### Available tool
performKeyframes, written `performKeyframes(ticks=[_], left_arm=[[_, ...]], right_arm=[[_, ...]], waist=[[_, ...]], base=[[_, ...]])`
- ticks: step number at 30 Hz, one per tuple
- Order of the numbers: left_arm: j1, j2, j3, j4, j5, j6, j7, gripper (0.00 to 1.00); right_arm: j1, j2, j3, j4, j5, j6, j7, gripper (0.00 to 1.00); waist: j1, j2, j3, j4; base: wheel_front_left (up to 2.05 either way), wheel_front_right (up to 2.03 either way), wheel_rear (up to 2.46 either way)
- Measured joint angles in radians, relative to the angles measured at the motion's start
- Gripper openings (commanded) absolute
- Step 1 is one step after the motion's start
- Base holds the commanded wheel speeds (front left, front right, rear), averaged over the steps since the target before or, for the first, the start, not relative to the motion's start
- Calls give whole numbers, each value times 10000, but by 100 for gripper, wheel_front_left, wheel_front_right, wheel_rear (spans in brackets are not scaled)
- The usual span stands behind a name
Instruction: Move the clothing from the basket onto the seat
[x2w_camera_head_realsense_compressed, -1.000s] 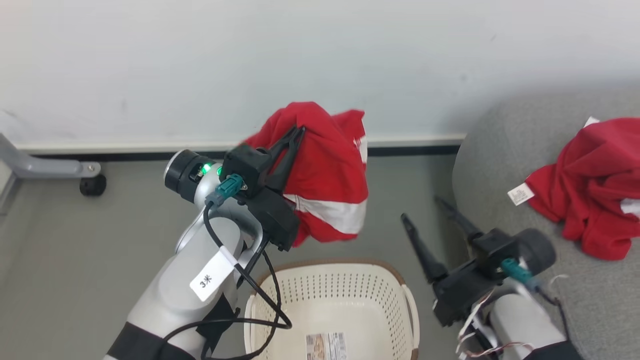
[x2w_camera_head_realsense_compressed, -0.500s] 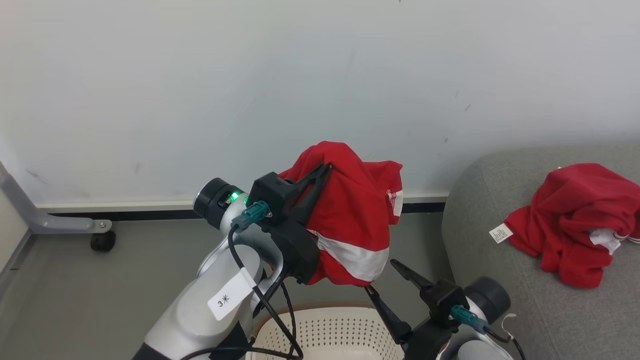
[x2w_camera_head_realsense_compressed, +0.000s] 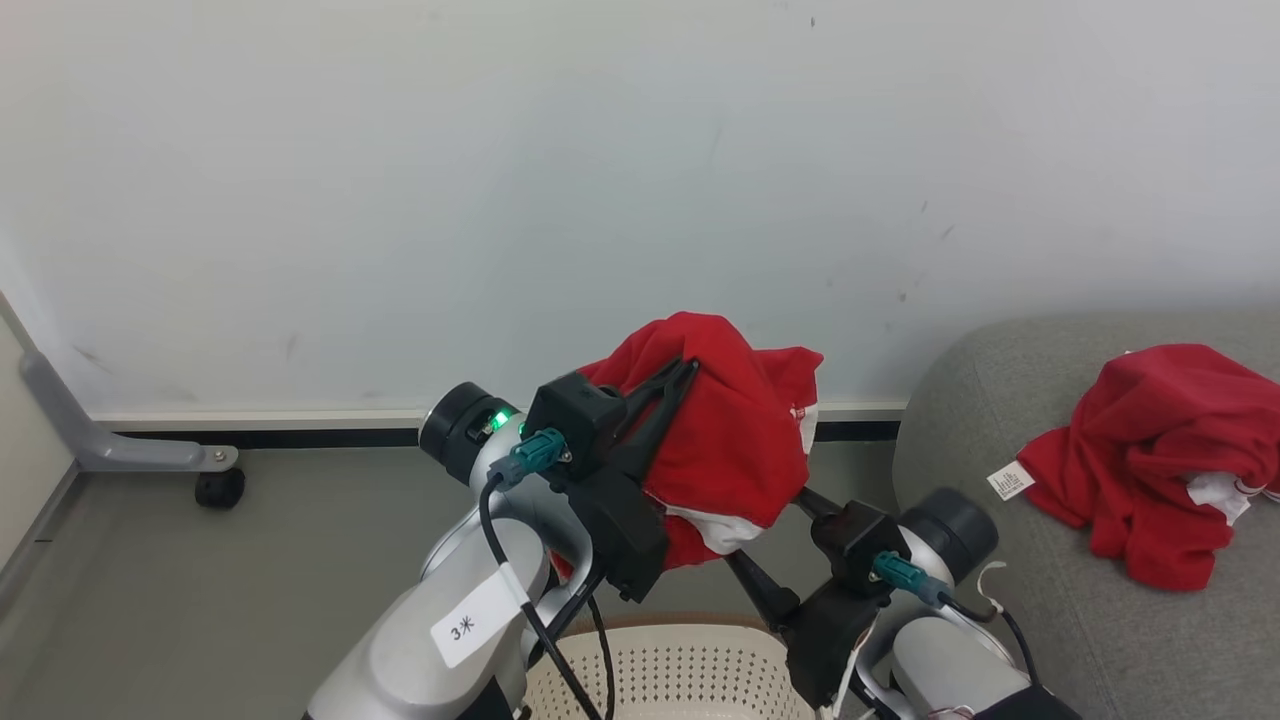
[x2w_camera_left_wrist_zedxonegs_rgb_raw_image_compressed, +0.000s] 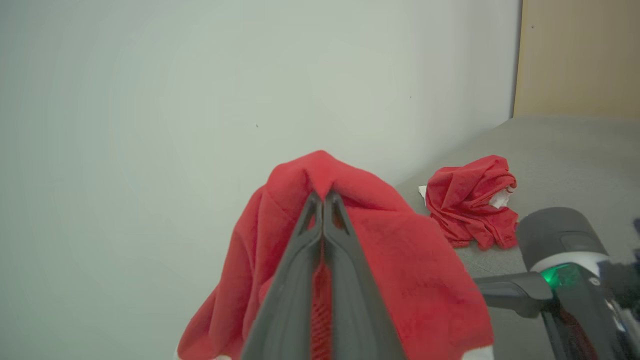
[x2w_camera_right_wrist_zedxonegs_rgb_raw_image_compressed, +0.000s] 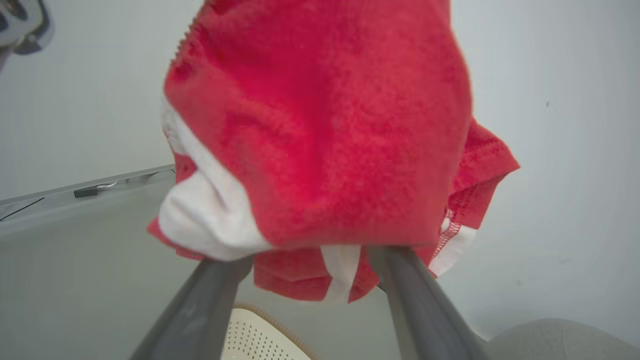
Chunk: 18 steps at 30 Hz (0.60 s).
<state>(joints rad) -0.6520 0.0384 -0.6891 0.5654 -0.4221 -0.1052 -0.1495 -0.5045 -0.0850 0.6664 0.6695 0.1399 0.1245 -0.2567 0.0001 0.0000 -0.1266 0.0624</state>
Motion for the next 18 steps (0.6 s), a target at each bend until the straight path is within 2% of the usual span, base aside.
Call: performKeyframes(ticks=[3, 4, 5, 6, 10, 18], left_arm=[[107, 8, -35, -56, -90, 38, 40, 0], [136, 4, -33, -81, -94, 92, 44, 0], [182, 6, -13, -117, -94, 96, 82, 0], [246, 8, 25, -165, -94, 119, 117, 0], [388, 29, 115, -228, -151, 215, 159, 0], [622, 330, 360, -339, -184, 453, 221, 0]], right_arm=[[-190, 10, 219, -73, 107, 0, 0, 100], [-211, 10, 295, -117, 111, 0, 0, 40], [-216, 8, 405, -157, 123, 0, 0, 23], [-217, 10, 522, -197, 163, 0, 0, 0], [-206, -38, 669, -322, 472, 2, 0, 0], [344, -654, 336, -836, 802, 2, 0, 0]], waist=[[0, 0, 16, -11], [0, 0, 21, -18], [0, 0, 28, -30], [0, 0, 39, -49], [0, 0, 76, -175], [0, 0, 111, -520]], base=[[0, 0, 0], [0, 0, 0], [0, 0, 0], [0, 0, 0], [0, 0, 0], [0, 0, 0]])
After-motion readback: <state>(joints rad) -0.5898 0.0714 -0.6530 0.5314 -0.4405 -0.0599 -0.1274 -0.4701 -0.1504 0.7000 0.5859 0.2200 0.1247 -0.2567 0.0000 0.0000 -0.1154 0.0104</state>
